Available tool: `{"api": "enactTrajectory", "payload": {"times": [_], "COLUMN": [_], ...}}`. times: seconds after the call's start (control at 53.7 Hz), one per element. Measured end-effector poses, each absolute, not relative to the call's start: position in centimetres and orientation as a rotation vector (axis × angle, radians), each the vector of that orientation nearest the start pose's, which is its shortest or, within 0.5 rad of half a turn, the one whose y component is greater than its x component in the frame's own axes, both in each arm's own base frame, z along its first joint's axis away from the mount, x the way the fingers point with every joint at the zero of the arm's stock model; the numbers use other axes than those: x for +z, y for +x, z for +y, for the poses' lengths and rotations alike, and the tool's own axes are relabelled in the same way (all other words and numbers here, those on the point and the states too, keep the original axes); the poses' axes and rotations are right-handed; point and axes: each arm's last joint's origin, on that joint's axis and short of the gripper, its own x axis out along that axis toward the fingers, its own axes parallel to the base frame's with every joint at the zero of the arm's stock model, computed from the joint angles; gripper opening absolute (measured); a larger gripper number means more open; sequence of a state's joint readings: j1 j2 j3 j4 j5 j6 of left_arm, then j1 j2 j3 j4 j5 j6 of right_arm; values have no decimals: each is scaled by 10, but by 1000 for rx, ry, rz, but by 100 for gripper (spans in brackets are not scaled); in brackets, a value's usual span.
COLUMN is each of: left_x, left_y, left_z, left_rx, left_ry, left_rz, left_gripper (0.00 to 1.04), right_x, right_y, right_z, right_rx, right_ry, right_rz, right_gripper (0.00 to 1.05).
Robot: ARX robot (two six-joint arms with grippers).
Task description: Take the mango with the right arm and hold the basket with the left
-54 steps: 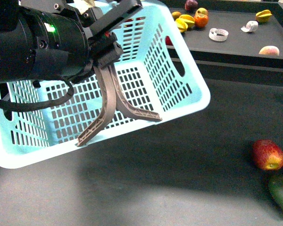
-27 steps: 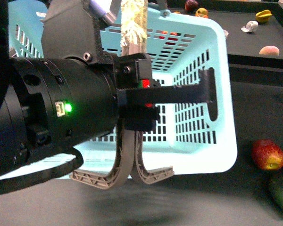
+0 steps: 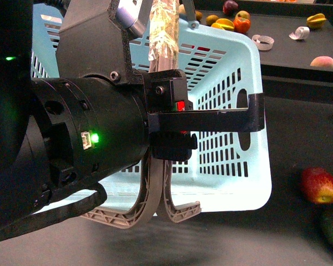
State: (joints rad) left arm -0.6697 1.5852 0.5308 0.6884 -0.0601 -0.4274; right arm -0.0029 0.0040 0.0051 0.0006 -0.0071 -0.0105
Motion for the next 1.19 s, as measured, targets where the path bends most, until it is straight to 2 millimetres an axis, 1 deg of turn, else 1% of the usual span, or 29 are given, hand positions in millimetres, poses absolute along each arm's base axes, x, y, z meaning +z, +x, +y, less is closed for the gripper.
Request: {"api": "enactTrajectory", "payload": {"times": [0.074, 0.13, 0.167, 0.316, 0.354, 0.409, 0.465, 0.484, 0.521, 0.67, 0.856, 1.191], "left_x": [149, 149, 149, 150, 150, 150, 150, 150, 150, 150, 150, 150], "left_y": [226, 226, 226, 226, 226, 226, 226, 226, 226, 226, 226, 226], "left_z": [-177, -177, -177, -178, -178, -177, -177, -177, -177, -177, -178, -177], "left_rx": [-520, -526, -530, -535, -534, -529, -524, -524, -523, -527, -534, -525], "left_ry": [-278, -279, -280, -281, -281, -280, -280, -279, -279, -279, -281, -279], "left_rz": [469, 471, 472, 474, 473, 472, 470, 470, 470, 471, 473, 470], "left_gripper": [6, 6, 6, 6, 6, 6, 6, 6, 6, 6, 6, 6], "right_x": [165, 164, 165, 171, 171, 168, 157, 150, 139, 104, 66, 17], "right_y": [98, 99, 104, 136, 147, 159, 176, 184, 192, 212, 225, 242], "right_z": [0, -1, -4, -29, -37, -44, -54, -59, -63, -76, -88, -111], "right_rx": [3, -34, -52, -115, -131, -149, -152, -157, -164, -191, -230, -300], "right_ry": [-11, -39, -49, -31, -17, -5, 18, 31, 43, 68, 80, 97], "right_rz": [-2, 34, 70, 142, 170, 201, 275, 319, 374, 505, 618, 736], "right_gripper": [97, 97, 97, 97, 97, 97, 97, 97, 97, 97, 97, 97]}}
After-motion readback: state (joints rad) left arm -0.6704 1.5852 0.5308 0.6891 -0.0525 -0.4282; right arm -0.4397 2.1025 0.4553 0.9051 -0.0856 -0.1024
